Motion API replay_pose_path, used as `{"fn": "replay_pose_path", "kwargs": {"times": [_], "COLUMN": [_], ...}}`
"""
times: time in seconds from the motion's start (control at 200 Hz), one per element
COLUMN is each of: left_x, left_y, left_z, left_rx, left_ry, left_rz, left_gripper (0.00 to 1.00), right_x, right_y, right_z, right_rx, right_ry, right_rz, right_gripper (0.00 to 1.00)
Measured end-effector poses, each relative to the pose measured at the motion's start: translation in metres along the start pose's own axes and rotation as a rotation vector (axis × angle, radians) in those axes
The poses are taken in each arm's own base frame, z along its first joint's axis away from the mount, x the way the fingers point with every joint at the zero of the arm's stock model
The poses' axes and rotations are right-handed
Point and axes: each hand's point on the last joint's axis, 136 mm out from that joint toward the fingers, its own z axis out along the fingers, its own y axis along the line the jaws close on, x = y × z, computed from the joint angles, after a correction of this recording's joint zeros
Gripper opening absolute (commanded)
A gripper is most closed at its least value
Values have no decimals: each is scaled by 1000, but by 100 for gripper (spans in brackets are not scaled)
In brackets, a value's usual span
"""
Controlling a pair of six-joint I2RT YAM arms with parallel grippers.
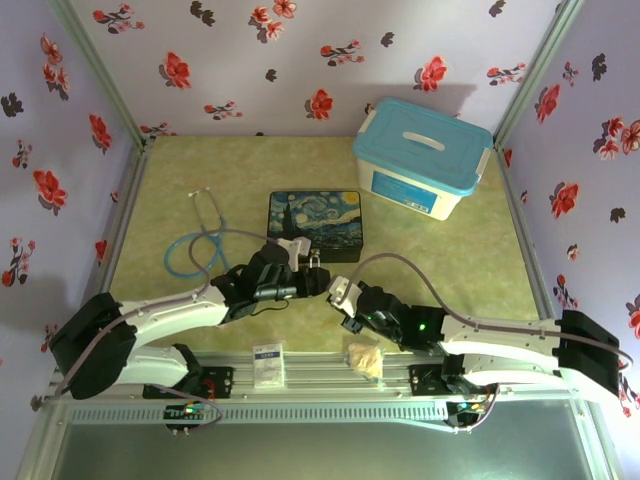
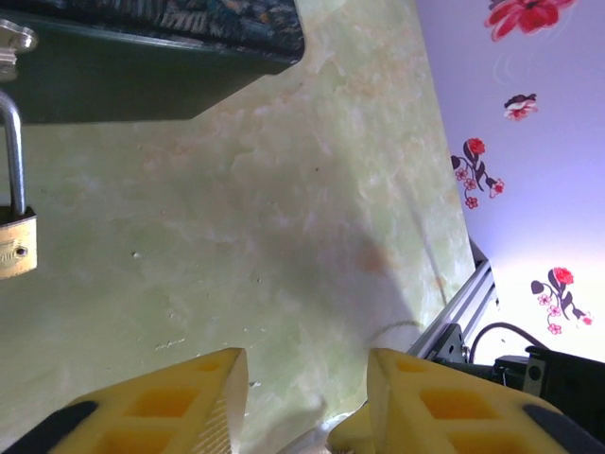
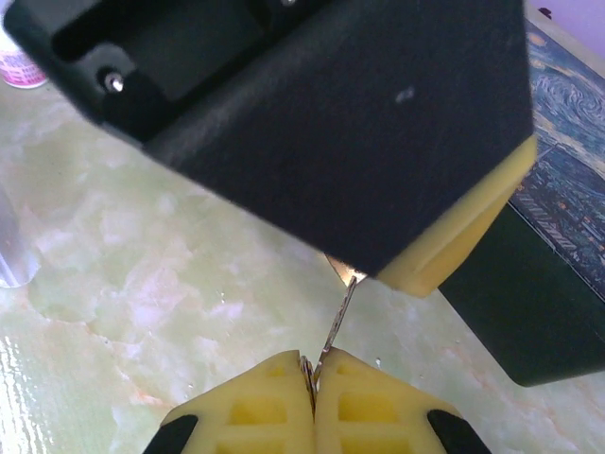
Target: Unlock the padlock with the key
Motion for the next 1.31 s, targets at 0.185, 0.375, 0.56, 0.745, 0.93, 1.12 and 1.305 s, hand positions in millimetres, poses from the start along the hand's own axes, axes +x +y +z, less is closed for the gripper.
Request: {"fn": "replay_pose_path", "kwargs": {"times": [0.185,0.375,0.56,0.745,0.93,1.12,1.305], "left_x": [5,5,6,5,11,-2,-38], "left_y": [0,1,0,1,8,1,0], "left_z": [2,2,2,2,2,-12,-39], "left_rx": [0,-1,3,4,-8,20,61], "left_ry": [18,19,18,14,23,-46,-197], "left_rz": [1,-3,-8,-18,-20,30,100], "left_gripper": [19,17,3,0,0,0,0], "right_x": [4,3,3,4,1,-30,-58], "right_y": [1,-2,-4,-6,-13,-34,-78], "right_z": [7,11,13,14,12,-18,-54], "right_rx": [8,28,50,65,100,97,106], "right_ry": [28,29,36,40,29,-139,-330], "right_rz": [-8,-8,-11,-15,-8,144,434], "right_gripper": [0,0,0,16,57,89,93]}}
